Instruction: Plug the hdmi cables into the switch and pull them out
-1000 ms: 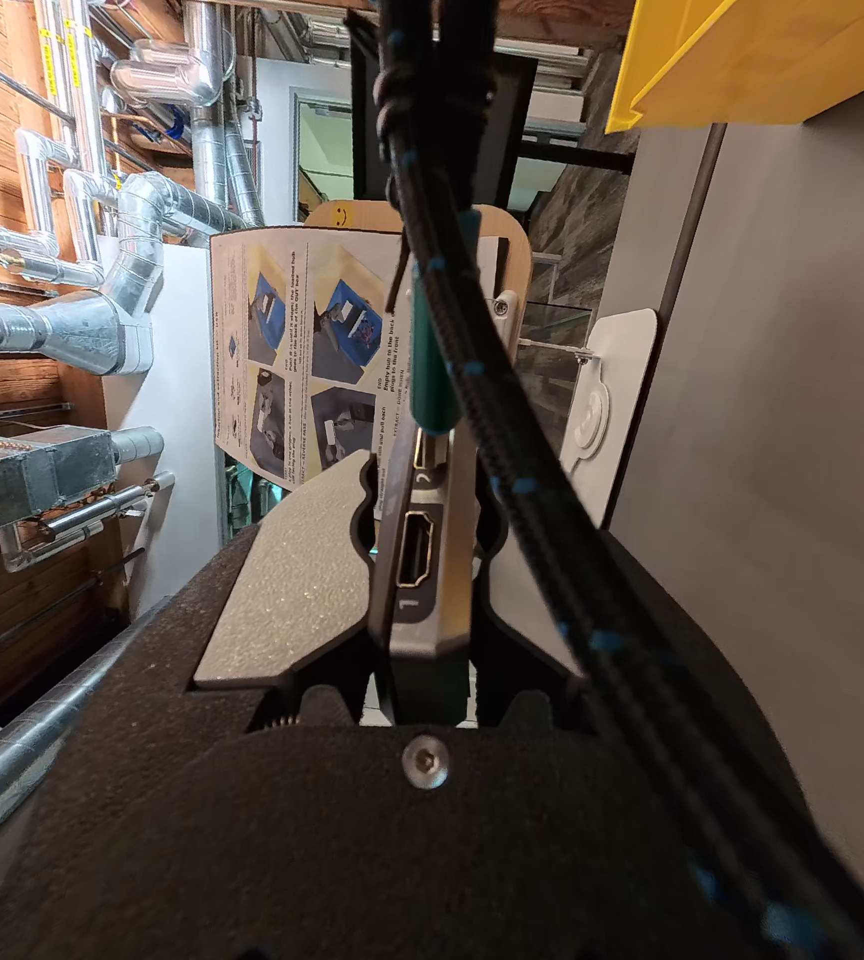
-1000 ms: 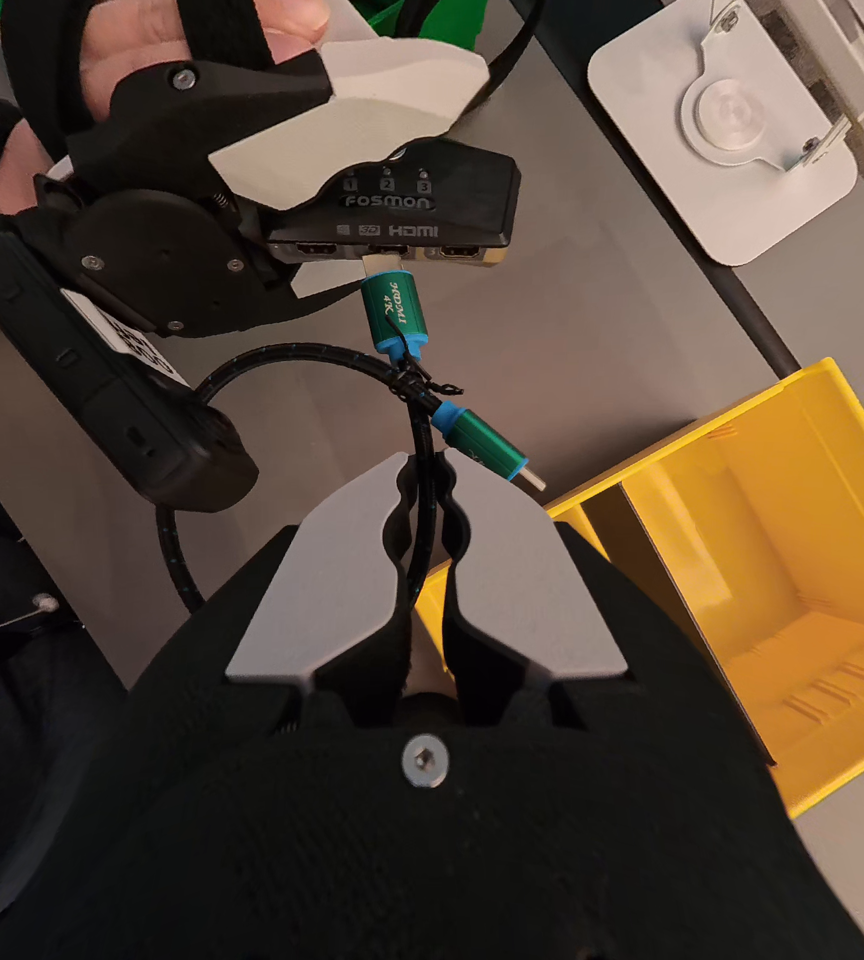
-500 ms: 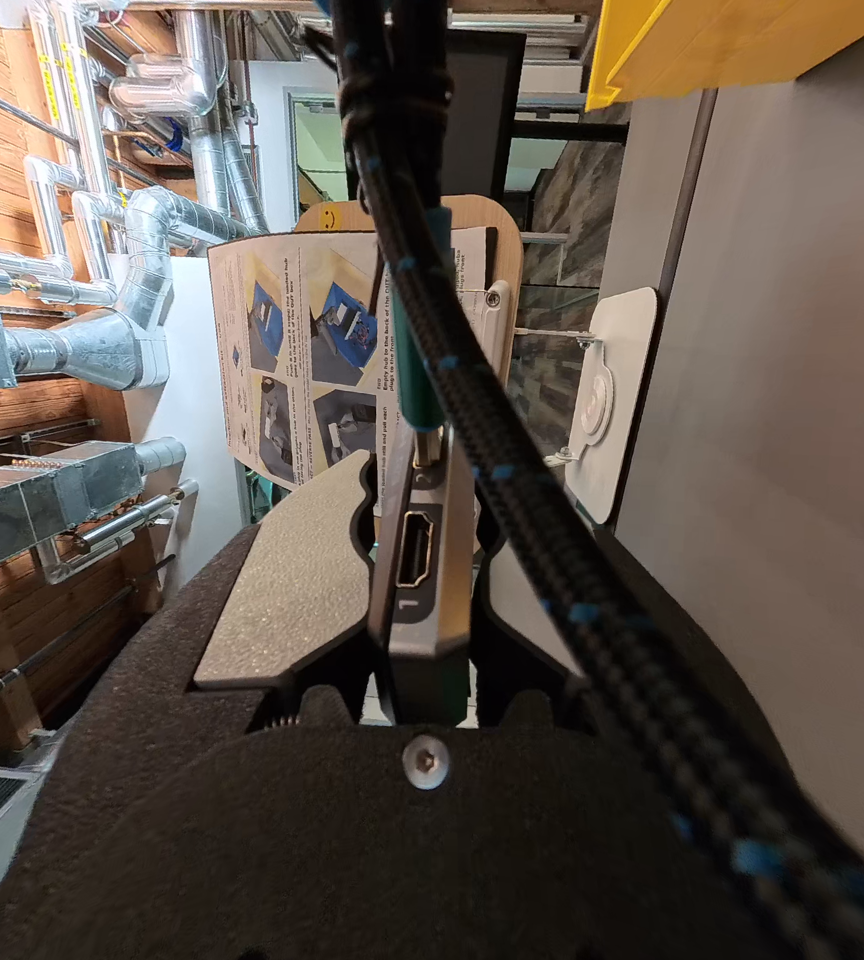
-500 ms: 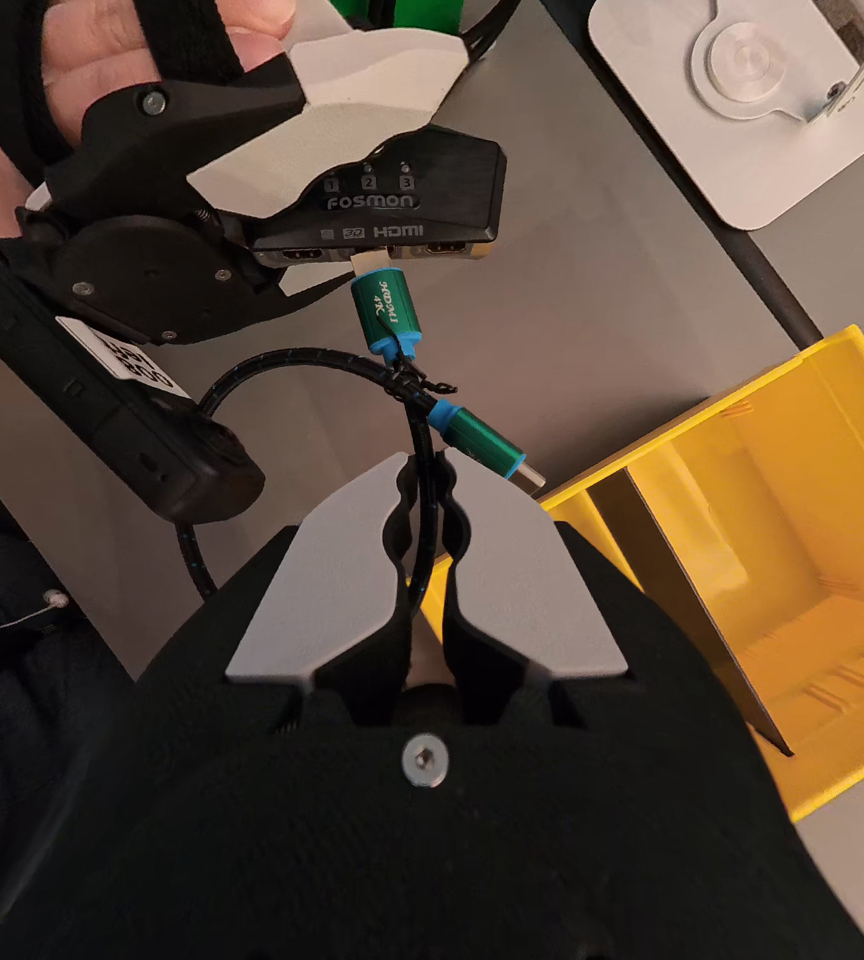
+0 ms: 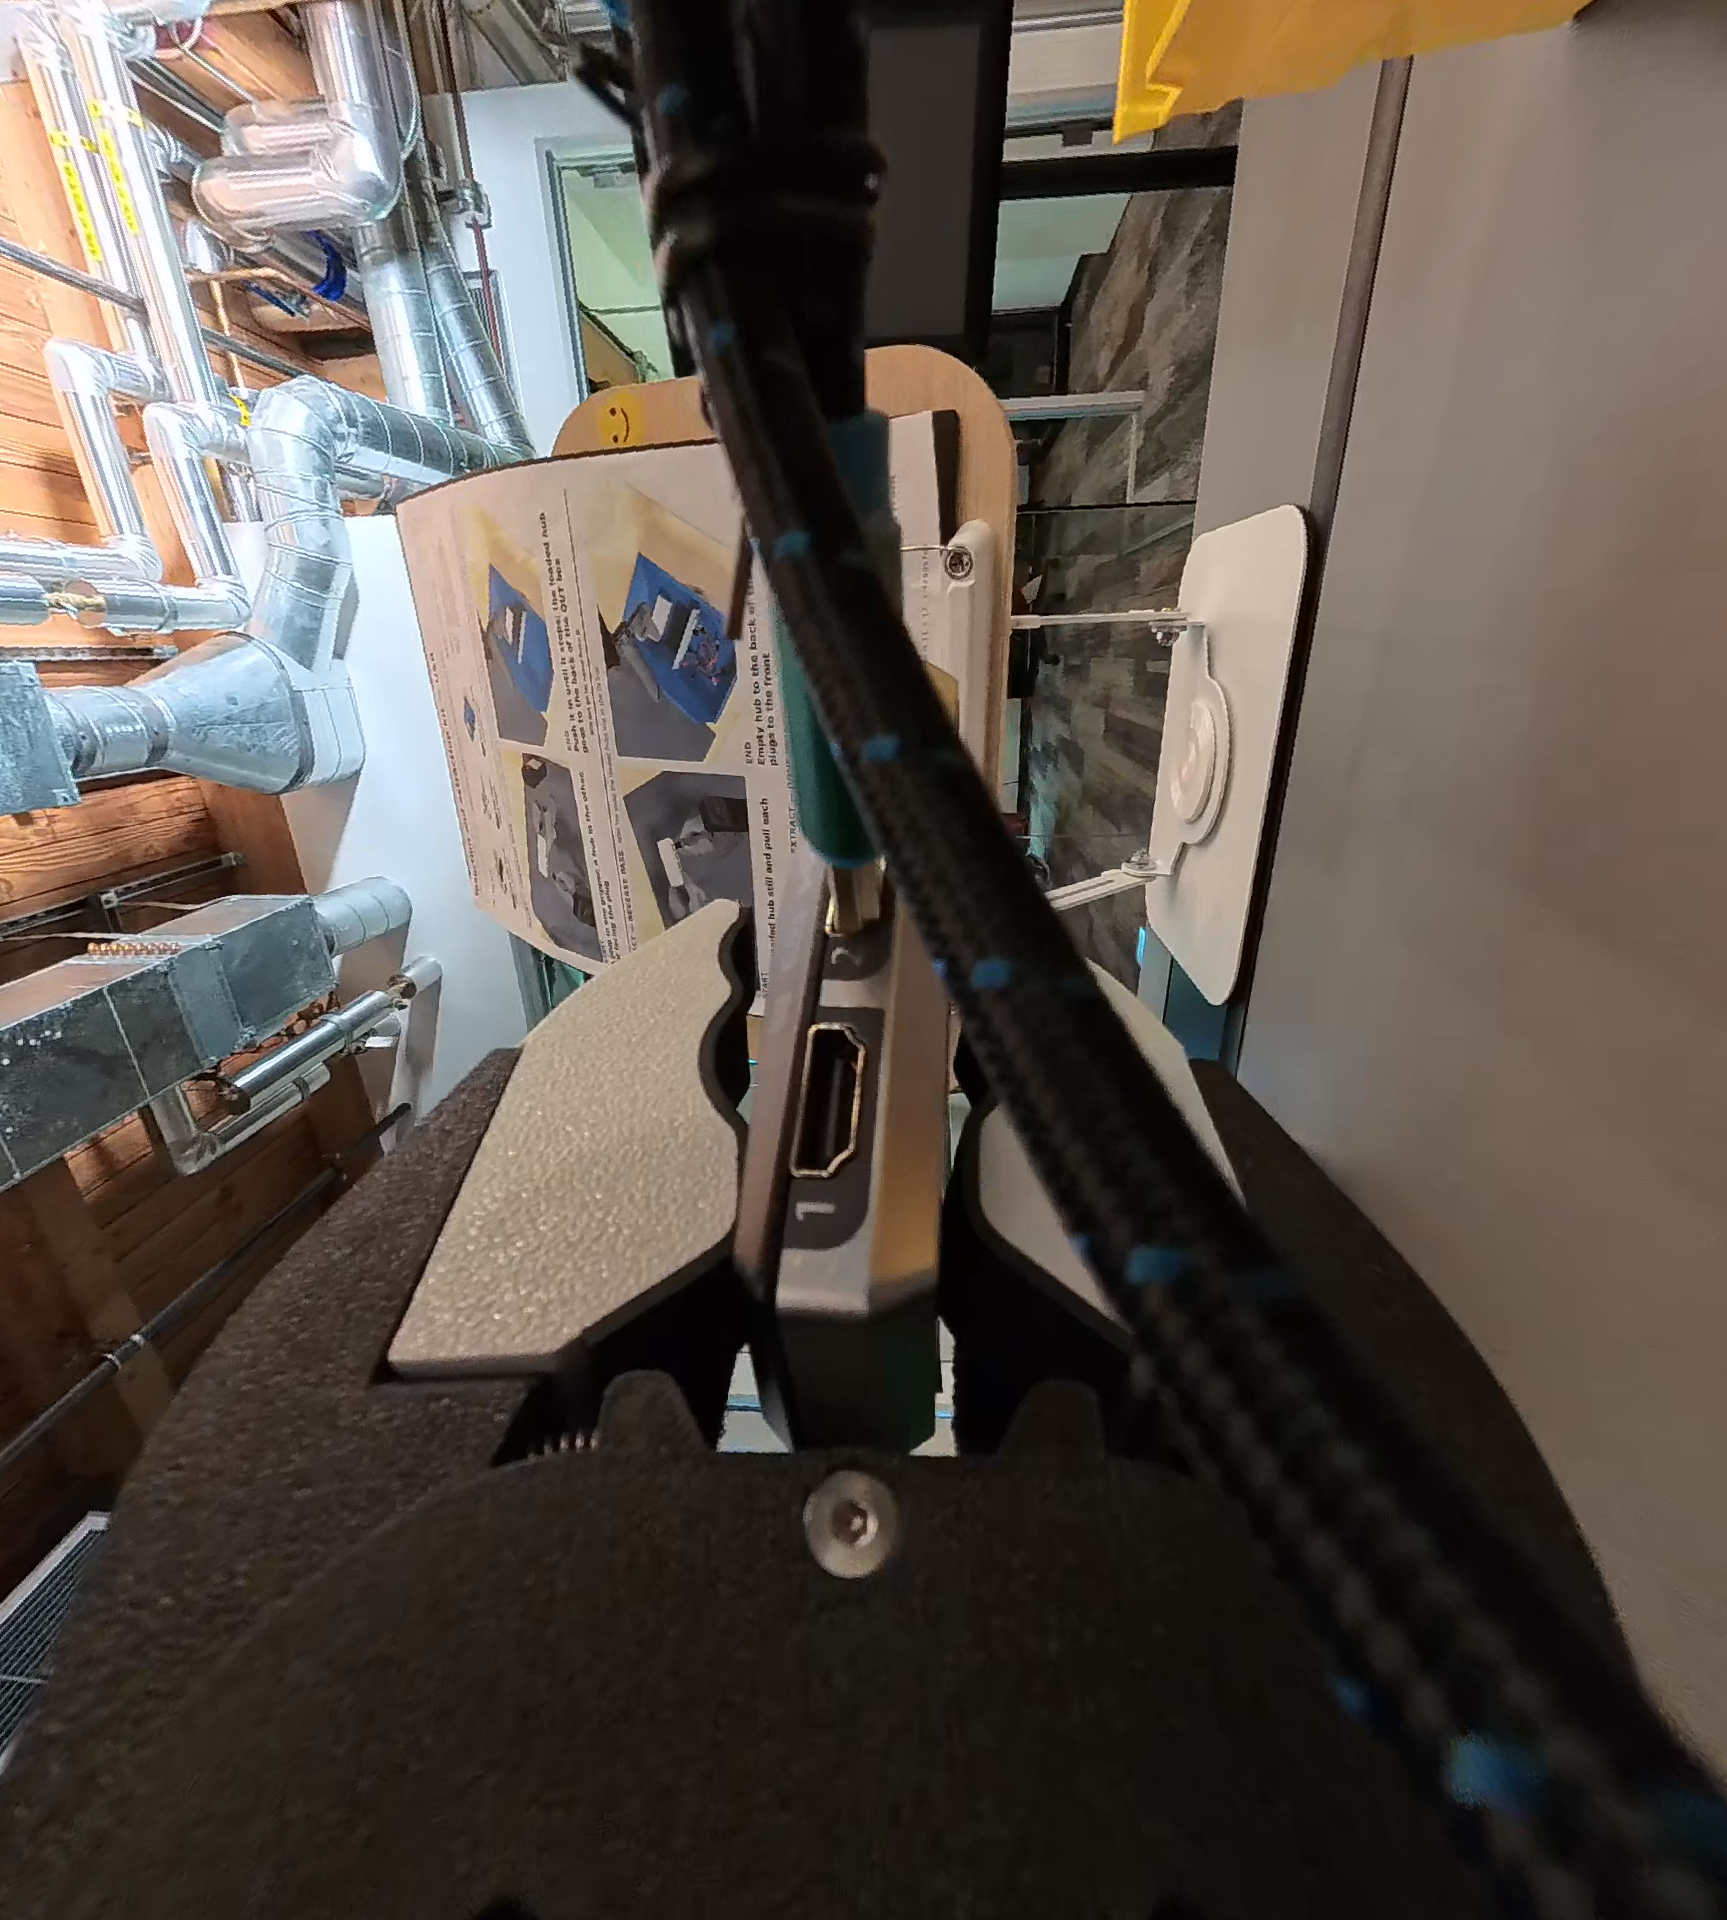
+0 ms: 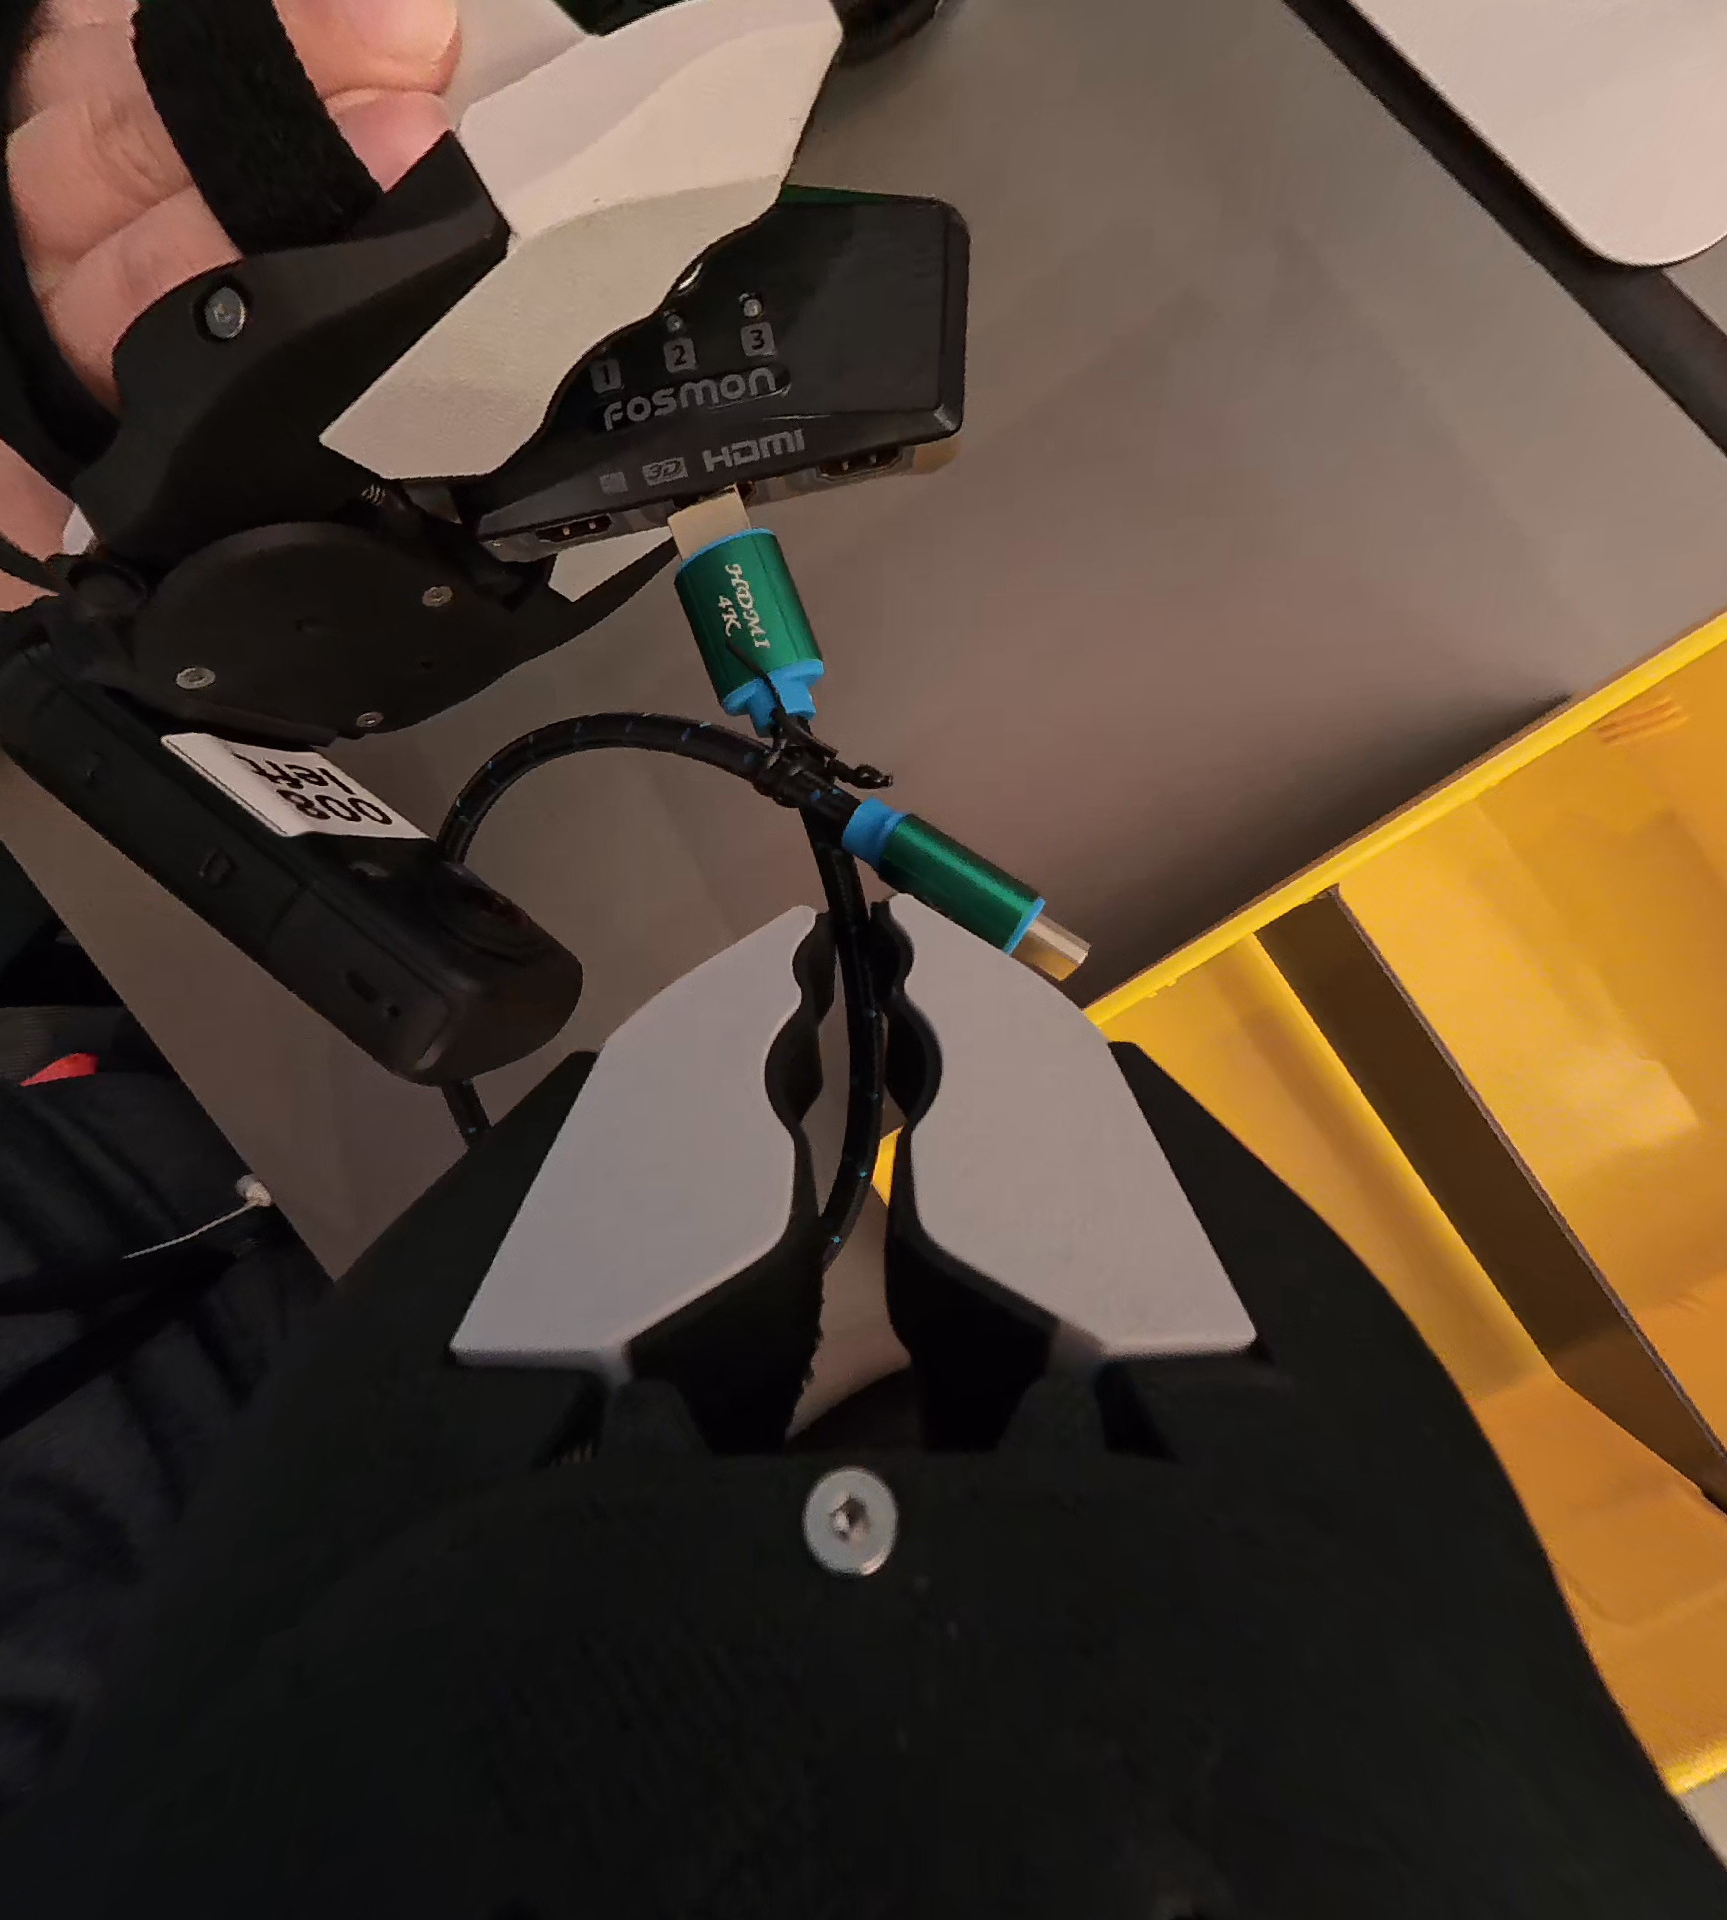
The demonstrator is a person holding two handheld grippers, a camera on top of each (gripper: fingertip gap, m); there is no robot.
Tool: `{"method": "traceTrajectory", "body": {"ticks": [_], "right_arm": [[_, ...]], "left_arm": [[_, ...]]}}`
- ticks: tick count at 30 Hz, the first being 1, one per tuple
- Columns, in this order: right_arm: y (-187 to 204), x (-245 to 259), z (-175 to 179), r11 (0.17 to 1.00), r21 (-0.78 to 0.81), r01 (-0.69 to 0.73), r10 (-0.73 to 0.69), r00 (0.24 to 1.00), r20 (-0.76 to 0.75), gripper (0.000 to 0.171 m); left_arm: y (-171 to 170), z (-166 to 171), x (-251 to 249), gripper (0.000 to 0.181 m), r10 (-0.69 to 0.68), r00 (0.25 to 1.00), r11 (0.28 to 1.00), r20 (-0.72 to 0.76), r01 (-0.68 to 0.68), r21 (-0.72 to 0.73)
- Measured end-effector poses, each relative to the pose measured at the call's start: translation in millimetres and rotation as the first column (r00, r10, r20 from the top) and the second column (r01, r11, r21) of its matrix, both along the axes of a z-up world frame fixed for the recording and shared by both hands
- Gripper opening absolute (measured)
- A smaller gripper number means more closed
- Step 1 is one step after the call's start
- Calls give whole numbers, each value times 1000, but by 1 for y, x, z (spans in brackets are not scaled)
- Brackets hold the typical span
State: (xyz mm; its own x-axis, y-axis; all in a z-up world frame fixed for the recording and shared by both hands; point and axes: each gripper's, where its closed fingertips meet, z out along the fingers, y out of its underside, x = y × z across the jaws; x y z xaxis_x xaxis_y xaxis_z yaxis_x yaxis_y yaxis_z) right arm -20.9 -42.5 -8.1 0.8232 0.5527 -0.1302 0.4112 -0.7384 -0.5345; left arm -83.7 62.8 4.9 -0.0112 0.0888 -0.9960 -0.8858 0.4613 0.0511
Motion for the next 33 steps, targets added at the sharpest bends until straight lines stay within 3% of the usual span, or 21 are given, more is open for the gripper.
{"method": "traceTrajectory", "body": {"ticks": [10, 33], "right_arm": [[2, -2, 0, 1000, -30, -3, 0, 996, -91, 8], [3, -3, -9, 997, -73, 12, -19, 995, -93, 8]], "left_arm": [[4, -5, 0, 36, 23, 1000, 1000, -8, -23, -7], [8, -10, -1, 38, 39, 999, 999, -9, -40, -18]]}}
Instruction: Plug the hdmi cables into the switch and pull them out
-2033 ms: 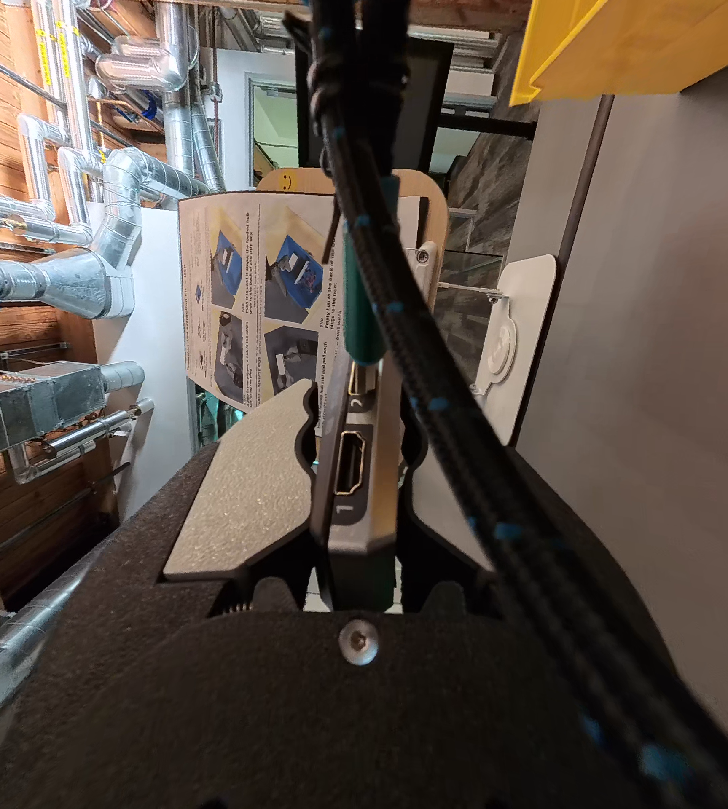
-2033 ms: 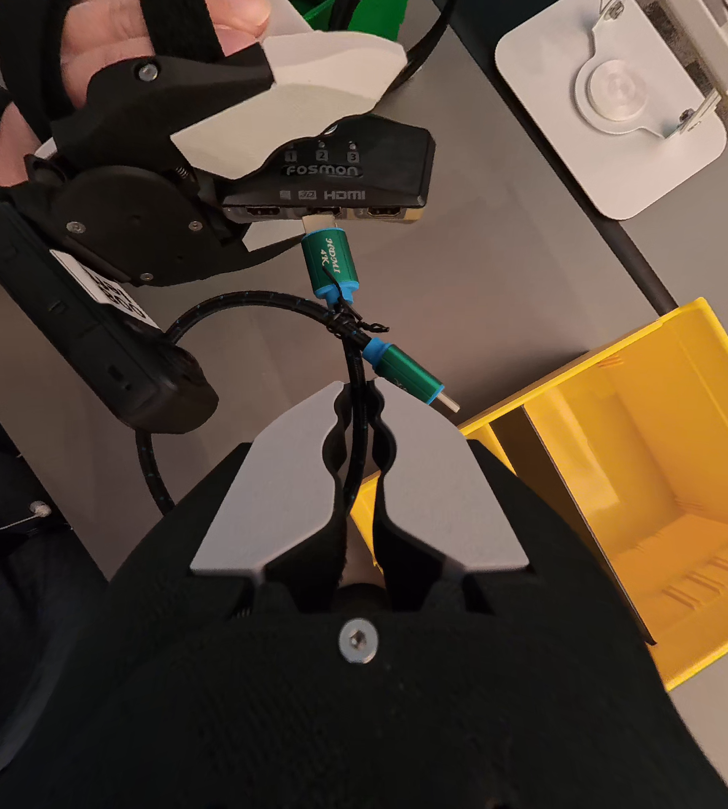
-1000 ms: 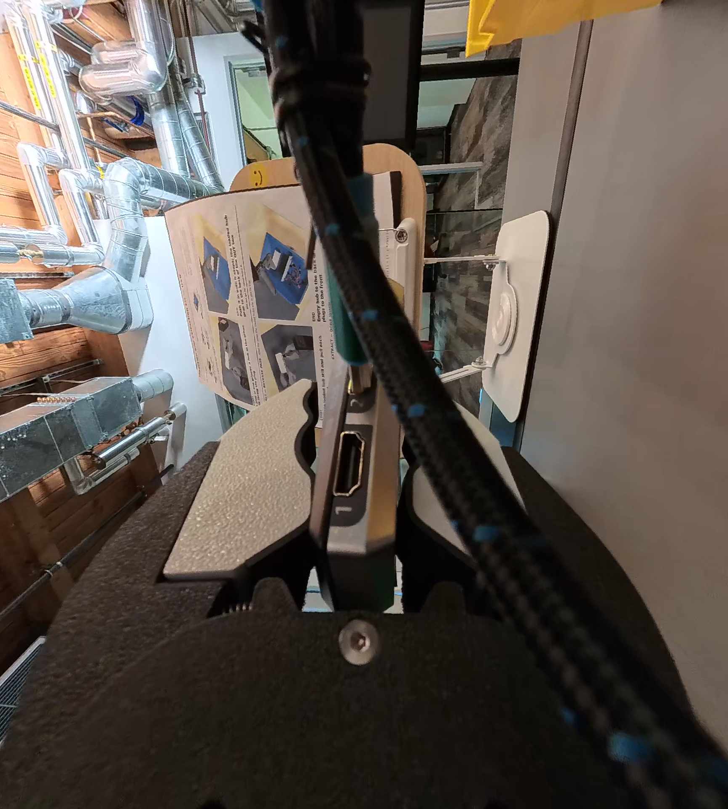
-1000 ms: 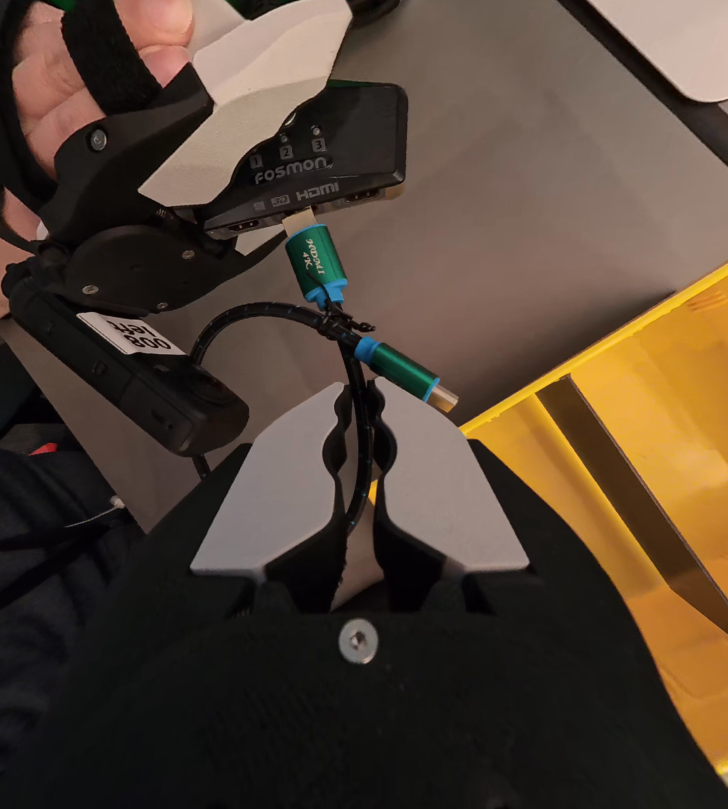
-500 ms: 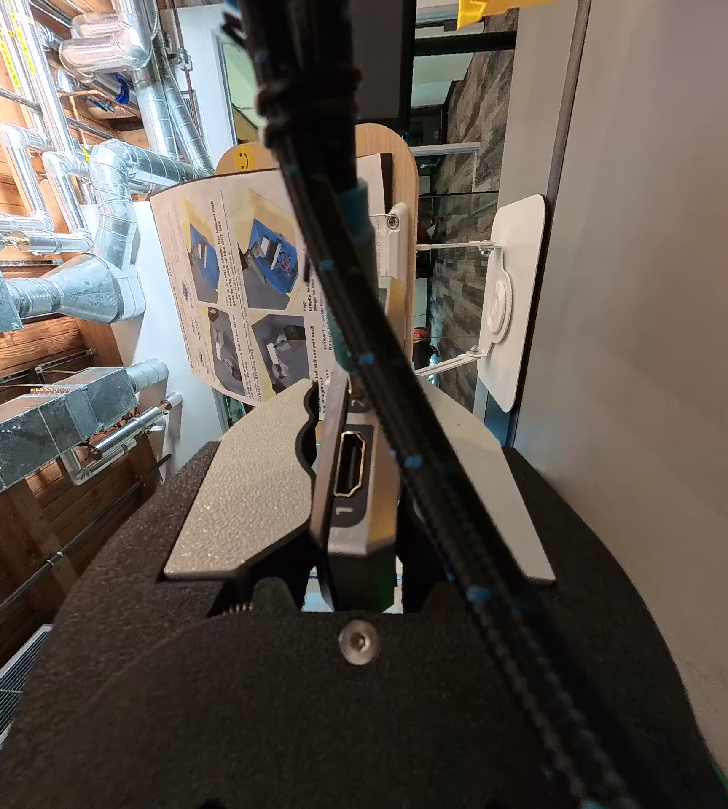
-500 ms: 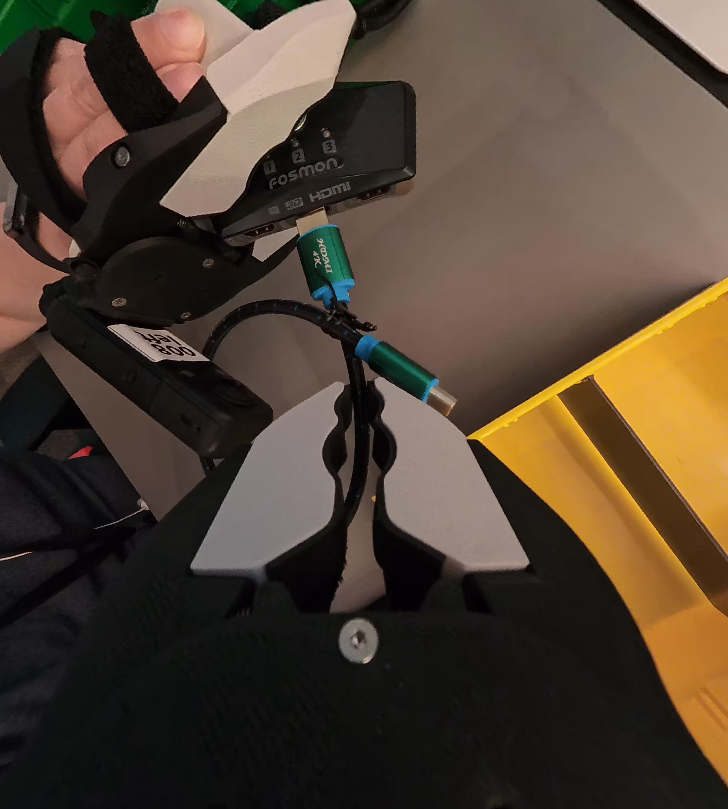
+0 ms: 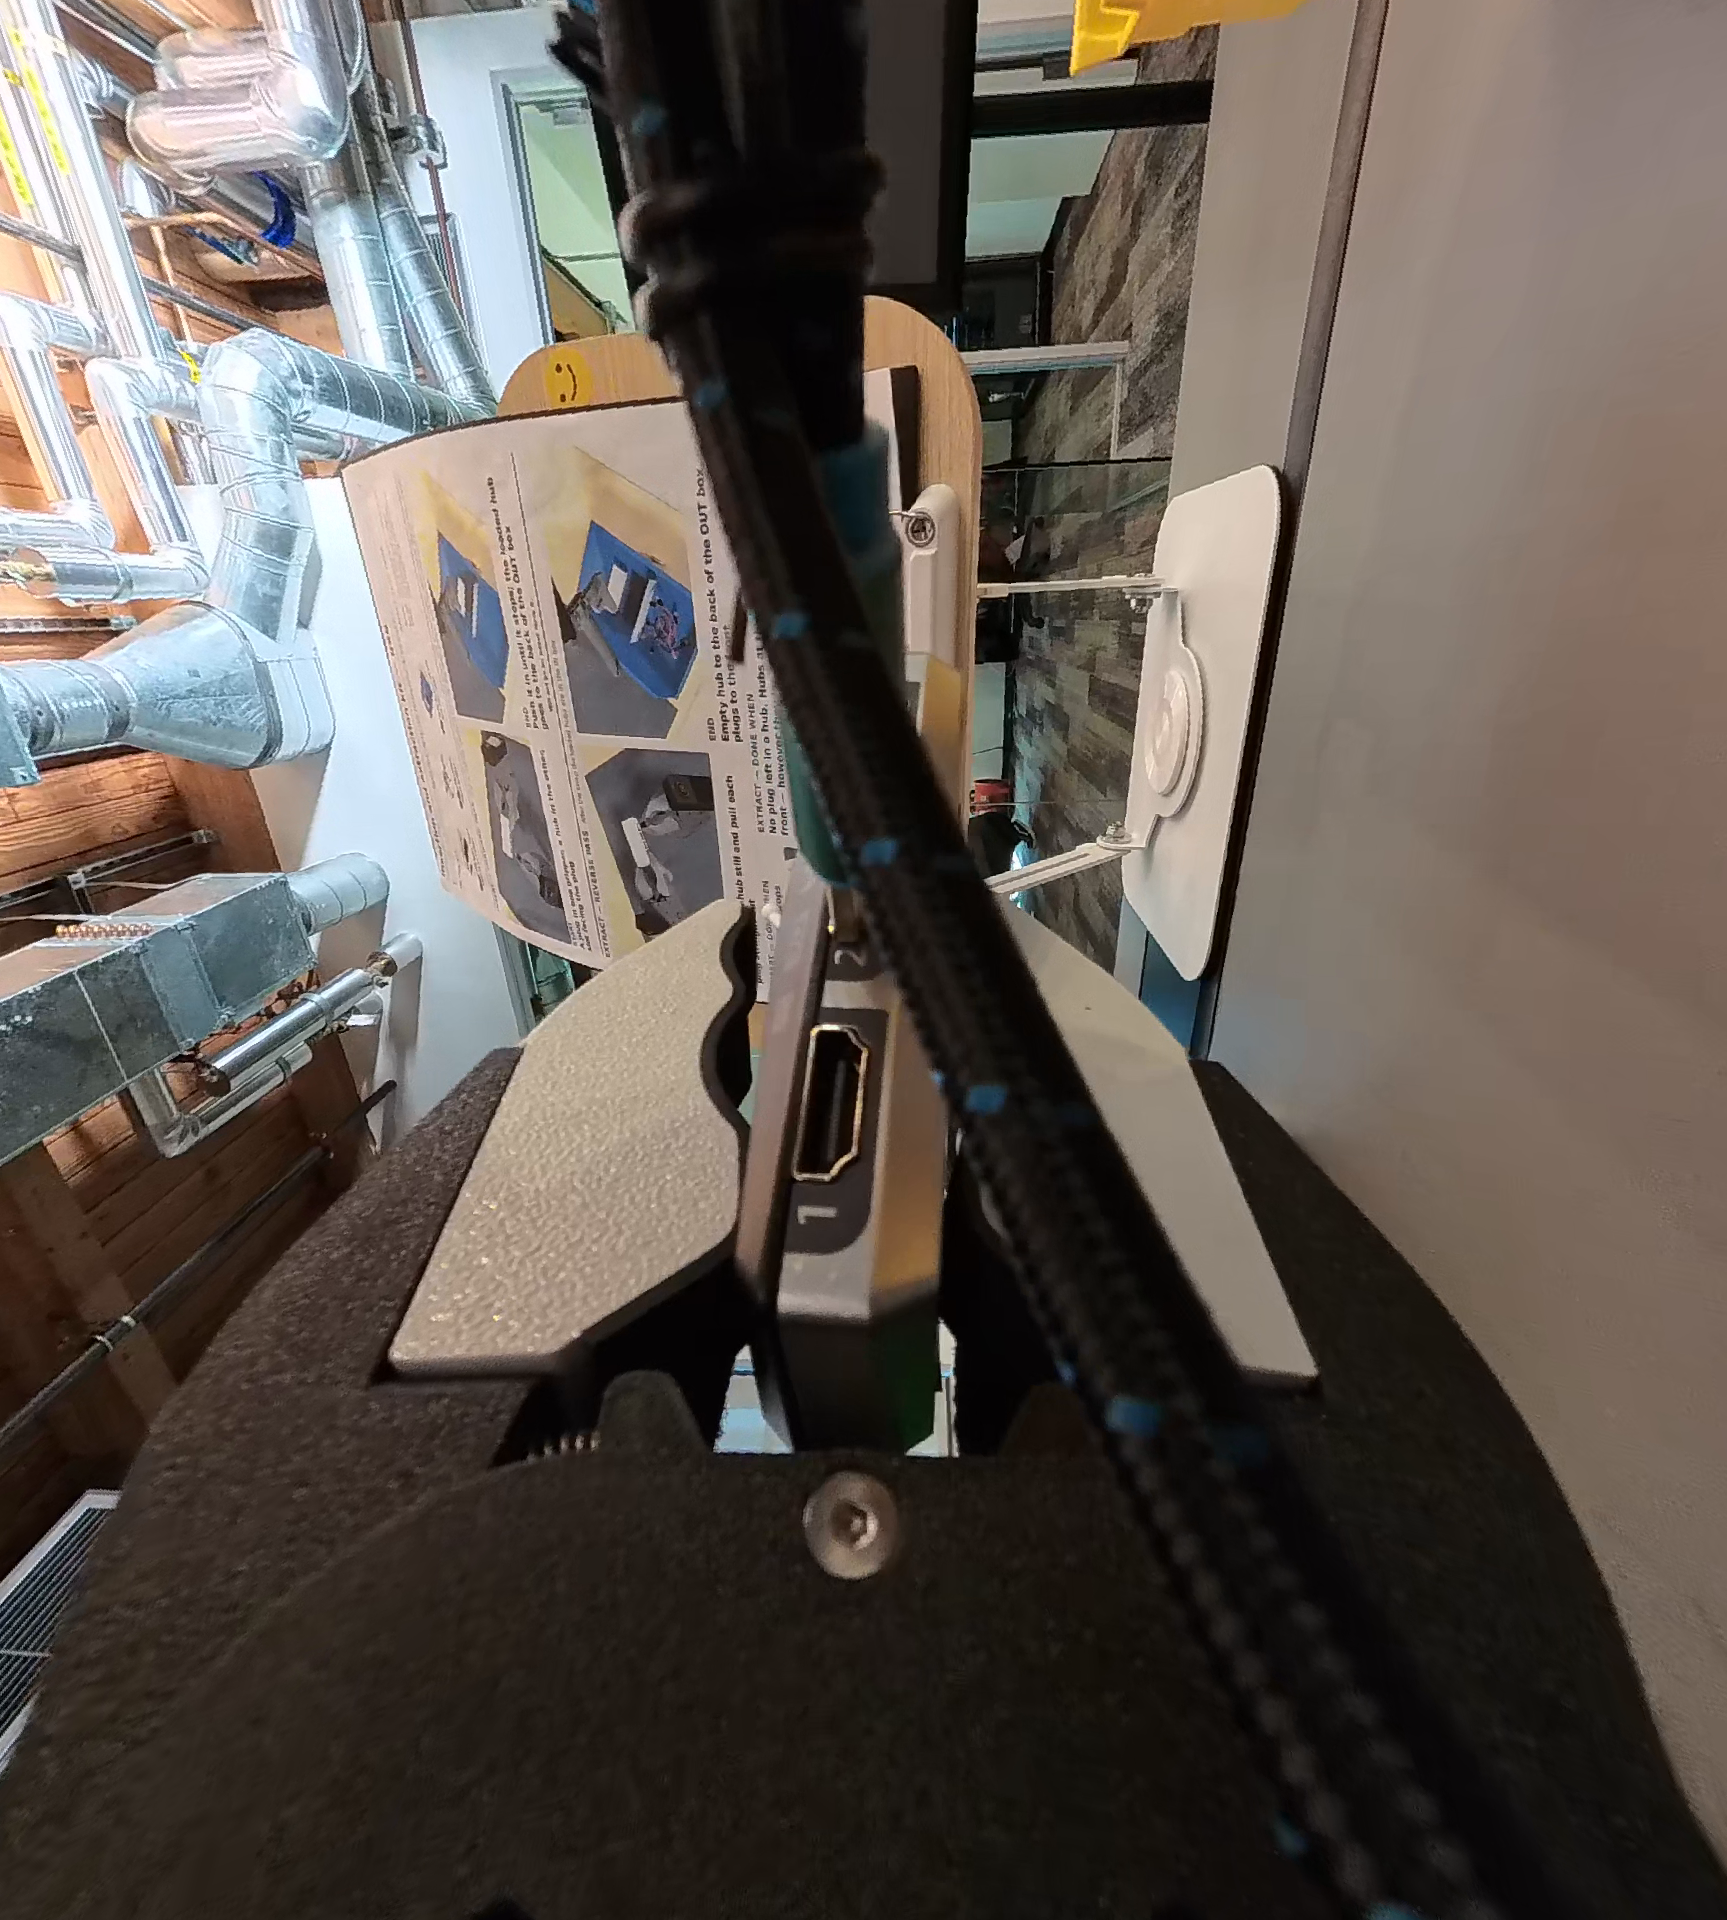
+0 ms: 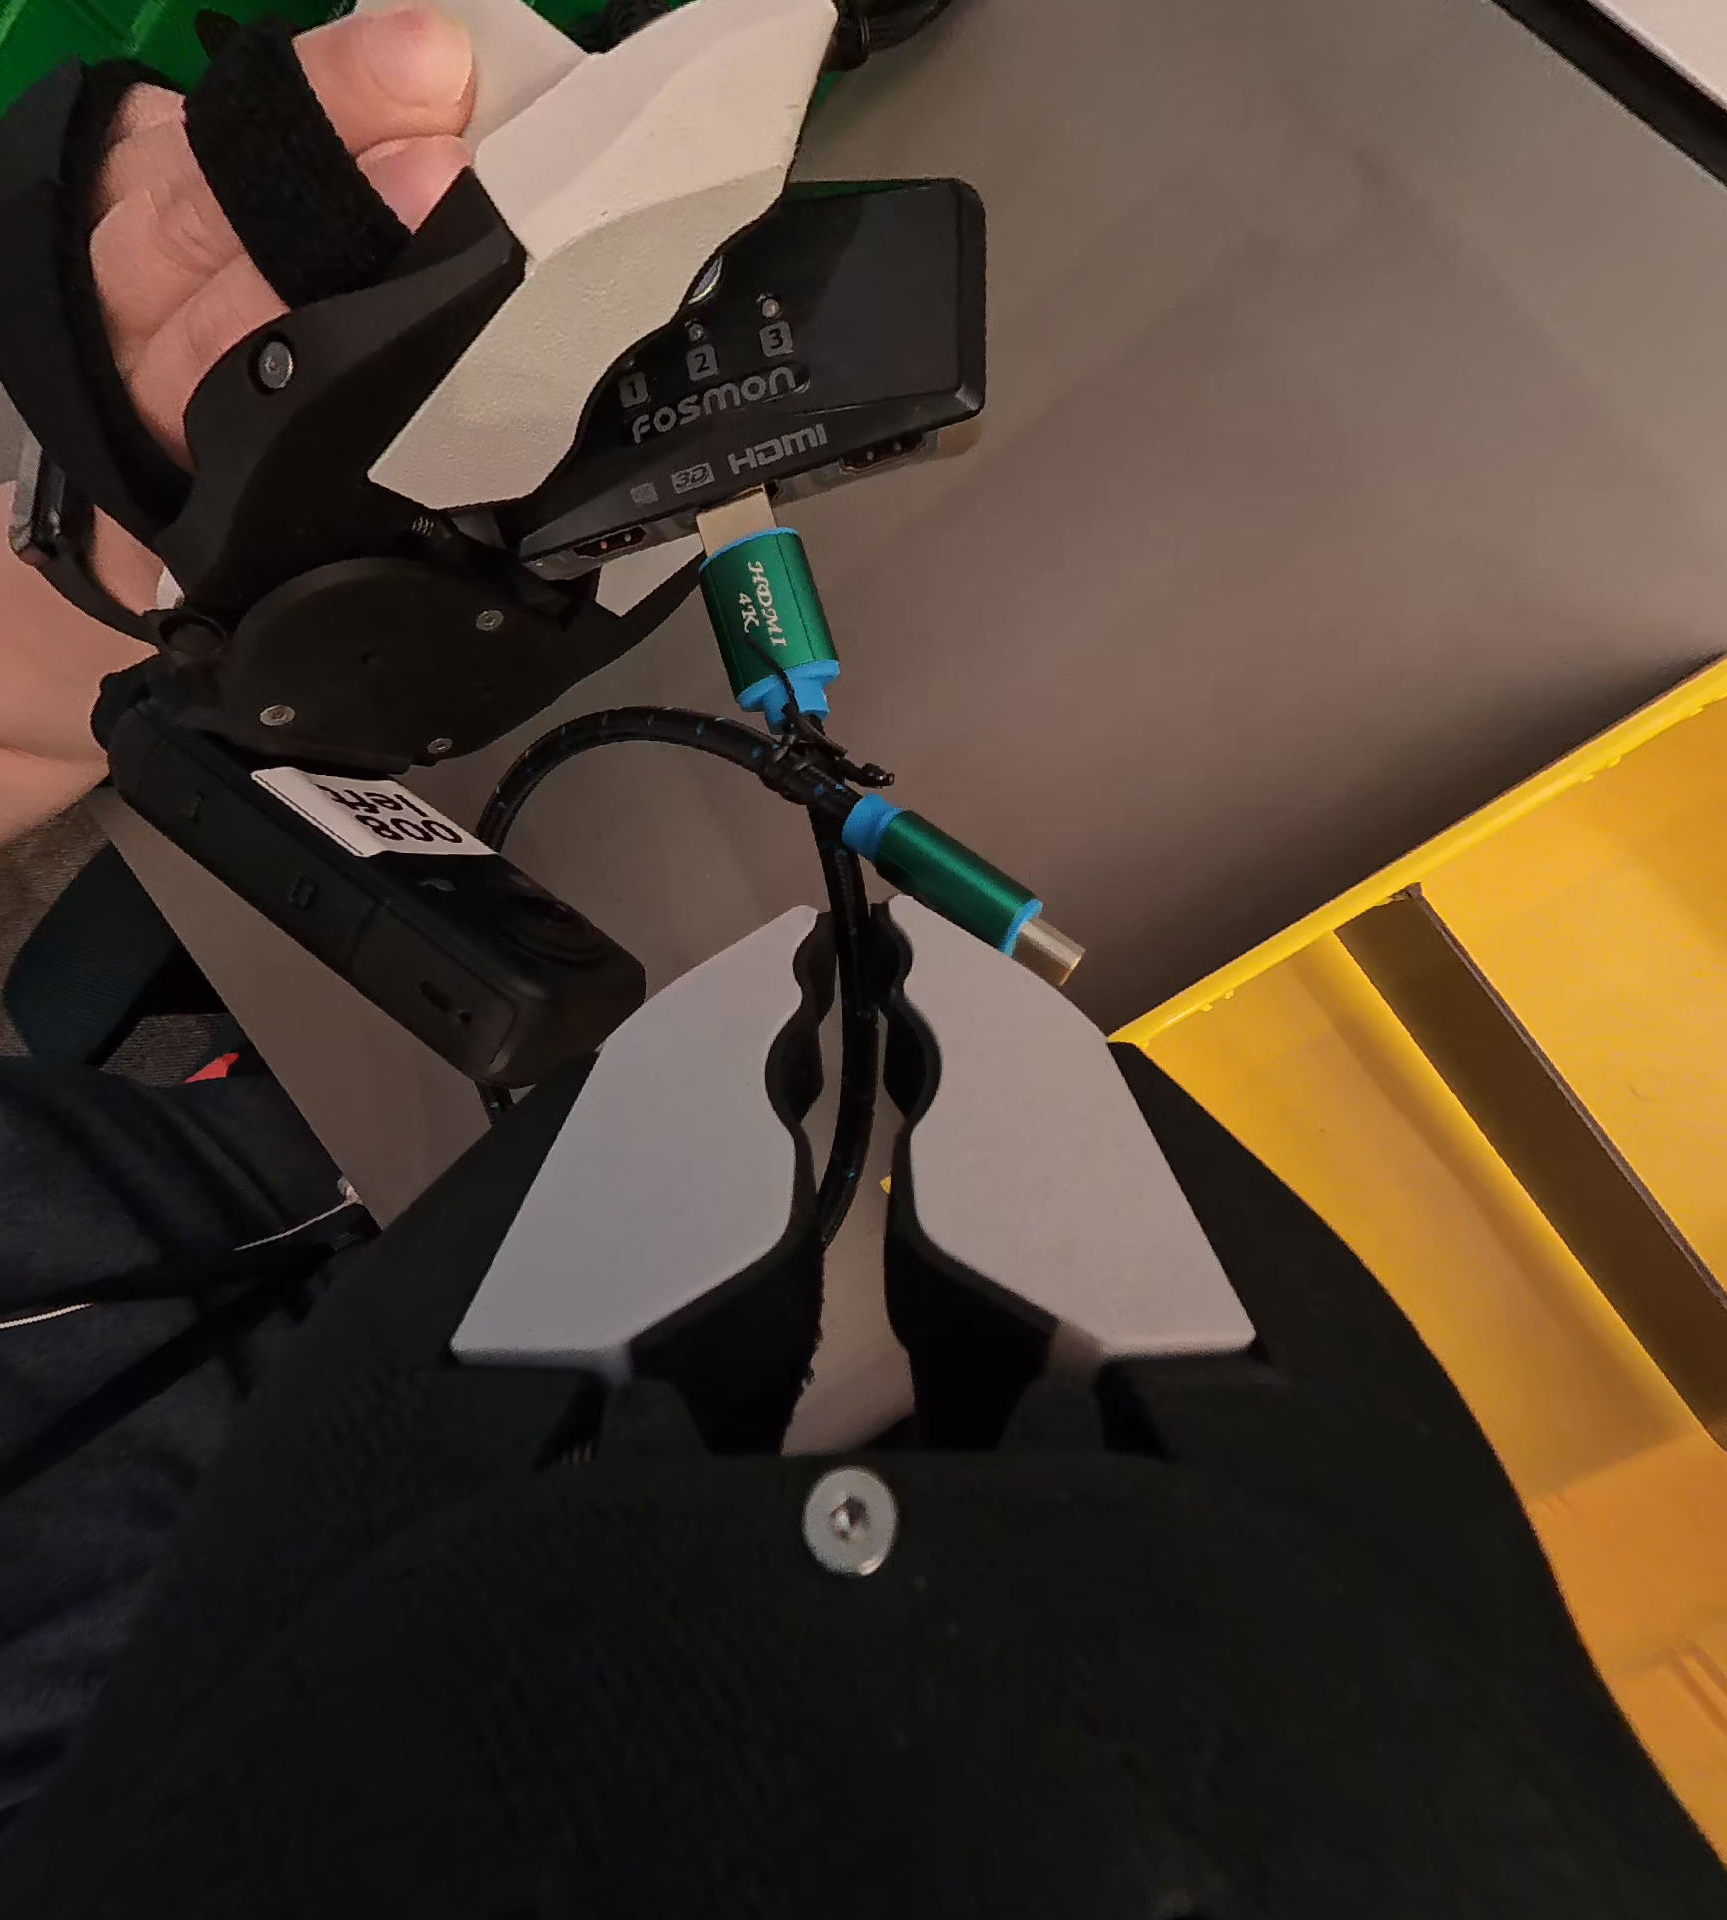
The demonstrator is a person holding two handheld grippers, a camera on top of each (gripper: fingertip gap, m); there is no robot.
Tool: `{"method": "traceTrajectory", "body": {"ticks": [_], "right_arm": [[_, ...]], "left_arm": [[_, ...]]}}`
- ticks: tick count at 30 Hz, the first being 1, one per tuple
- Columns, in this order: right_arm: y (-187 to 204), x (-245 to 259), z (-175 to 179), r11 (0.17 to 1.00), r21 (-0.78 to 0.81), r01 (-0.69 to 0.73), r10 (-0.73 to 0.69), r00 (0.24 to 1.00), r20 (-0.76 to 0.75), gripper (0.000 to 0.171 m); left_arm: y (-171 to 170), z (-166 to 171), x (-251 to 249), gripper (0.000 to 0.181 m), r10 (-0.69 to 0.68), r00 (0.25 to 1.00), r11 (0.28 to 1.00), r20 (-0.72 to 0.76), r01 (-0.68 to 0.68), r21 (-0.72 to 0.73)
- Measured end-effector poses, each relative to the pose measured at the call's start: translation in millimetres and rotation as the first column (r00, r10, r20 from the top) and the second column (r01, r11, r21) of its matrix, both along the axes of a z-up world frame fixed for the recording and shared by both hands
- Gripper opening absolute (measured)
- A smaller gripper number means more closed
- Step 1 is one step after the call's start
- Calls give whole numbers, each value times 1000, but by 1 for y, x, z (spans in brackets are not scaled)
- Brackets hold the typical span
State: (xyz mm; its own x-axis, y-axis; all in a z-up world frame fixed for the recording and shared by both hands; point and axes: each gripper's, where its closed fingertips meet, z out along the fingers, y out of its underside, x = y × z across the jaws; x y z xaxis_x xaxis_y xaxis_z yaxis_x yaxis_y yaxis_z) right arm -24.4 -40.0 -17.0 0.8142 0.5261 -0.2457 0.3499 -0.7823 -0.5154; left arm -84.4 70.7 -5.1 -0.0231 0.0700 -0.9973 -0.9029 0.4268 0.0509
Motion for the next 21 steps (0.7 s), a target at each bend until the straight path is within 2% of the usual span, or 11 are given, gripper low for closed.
{"method": "traceTrajectory", "body": {"ticks": [13, 15, 21], "right_arm": [[2, 5, -1, 1000, -4, 26, -26, 1000, -1, 7], [-1, 0, 1, 1000, -15, -5, 4, 999, -36, 8], [-3, -1, 4, 1000, 8, -7, 7, 1000, -10, 7]], "left_arm": [[0, 1, 0, 36, -2, 1000, 1000, 7, 2, -5], [0, 0, 0, 36, -3, 1000, 1000, 9, 3, -7], [1, -1, 0, 36, 0, 1000, 1000, 6, 0, -13]]}}
